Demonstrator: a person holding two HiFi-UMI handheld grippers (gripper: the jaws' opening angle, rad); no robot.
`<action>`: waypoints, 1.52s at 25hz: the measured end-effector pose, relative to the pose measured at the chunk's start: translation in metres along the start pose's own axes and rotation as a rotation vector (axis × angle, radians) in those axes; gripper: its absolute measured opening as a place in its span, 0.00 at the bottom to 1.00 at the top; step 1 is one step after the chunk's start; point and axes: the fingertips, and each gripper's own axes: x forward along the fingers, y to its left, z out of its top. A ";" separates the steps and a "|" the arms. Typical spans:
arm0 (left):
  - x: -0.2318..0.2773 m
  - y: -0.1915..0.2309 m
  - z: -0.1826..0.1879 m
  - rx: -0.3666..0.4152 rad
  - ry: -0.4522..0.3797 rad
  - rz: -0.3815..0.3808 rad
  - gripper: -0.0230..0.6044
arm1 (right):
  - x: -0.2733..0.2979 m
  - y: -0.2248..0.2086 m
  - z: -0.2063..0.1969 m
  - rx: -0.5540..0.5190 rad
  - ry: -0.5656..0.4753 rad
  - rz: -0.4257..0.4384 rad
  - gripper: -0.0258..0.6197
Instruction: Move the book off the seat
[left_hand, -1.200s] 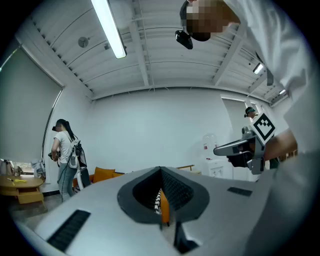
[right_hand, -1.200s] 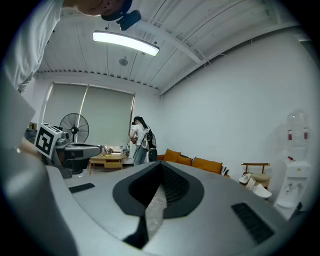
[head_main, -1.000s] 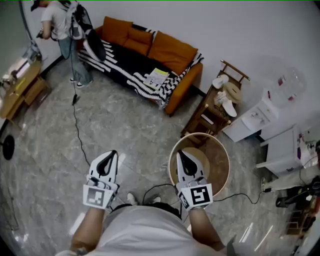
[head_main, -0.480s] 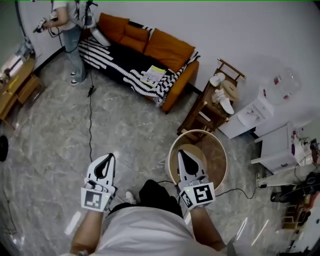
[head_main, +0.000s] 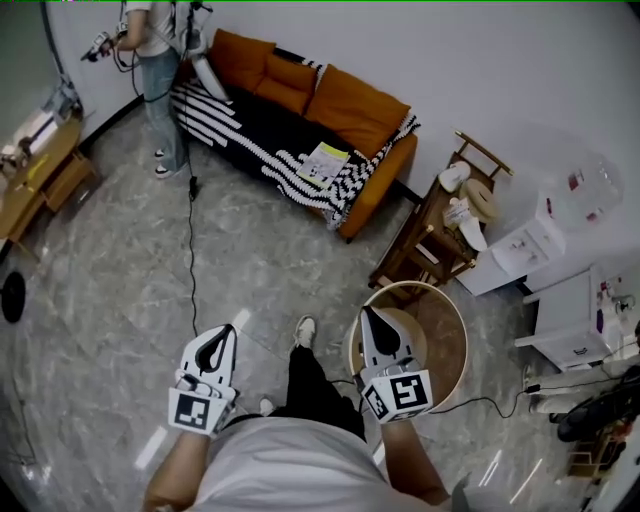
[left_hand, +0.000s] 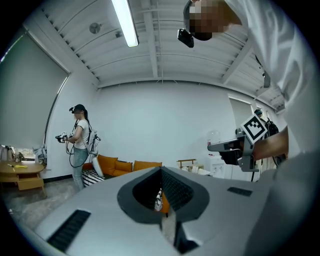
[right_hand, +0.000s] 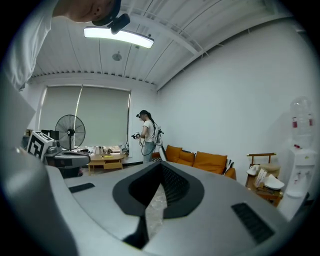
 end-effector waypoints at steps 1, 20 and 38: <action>0.012 0.003 -0.003 0.001 0.011 0.000 0.06 | 0.012 -0.009 -0.003 0.012 0.001 0.002 0.07; 0.381 0.036 0.055 0.023 0.022 -0.047 0.06 | 0.270 -0.220 0.028 0.110 0.014 0.166 0.07; 0.556 0.114 0.050 -0.022 0.038 -0.217 0.06 | 0.405 -0.291 0.025 0.150 0.102 0.022 0.07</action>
